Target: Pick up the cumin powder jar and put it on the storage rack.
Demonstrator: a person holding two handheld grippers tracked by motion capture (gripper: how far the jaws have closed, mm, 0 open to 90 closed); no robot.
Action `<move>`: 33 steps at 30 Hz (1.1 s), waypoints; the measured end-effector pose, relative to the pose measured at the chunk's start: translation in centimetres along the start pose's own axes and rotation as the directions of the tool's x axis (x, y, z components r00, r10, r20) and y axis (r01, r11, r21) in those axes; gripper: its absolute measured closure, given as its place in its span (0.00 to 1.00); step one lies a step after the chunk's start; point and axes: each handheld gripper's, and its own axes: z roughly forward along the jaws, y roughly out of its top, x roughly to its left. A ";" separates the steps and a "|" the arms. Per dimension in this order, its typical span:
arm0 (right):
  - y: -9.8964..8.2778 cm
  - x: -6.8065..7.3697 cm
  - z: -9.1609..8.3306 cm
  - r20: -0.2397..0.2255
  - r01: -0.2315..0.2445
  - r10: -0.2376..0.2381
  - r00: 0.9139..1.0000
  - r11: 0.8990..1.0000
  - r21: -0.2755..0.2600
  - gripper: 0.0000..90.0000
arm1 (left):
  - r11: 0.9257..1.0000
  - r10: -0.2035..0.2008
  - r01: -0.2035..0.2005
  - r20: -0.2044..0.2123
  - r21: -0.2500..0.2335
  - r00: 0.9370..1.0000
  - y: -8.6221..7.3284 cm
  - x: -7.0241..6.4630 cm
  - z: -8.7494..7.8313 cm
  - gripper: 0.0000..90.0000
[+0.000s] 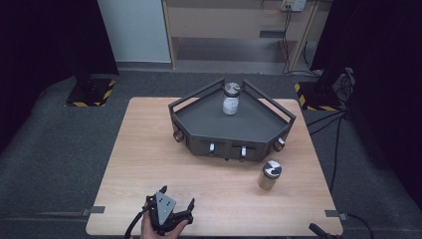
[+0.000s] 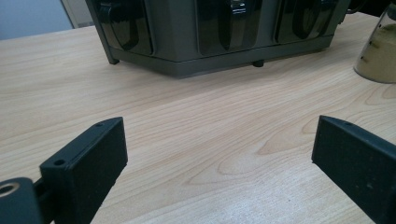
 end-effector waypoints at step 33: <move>6.5 -2.4 5.8 0.098 0.186 -0.183 0.978 0.982 -0.021 0.05 | 1.000 -0.006 0.005 -0.045 -0.022 0.999 -0.1 0.0 -0.3 0.02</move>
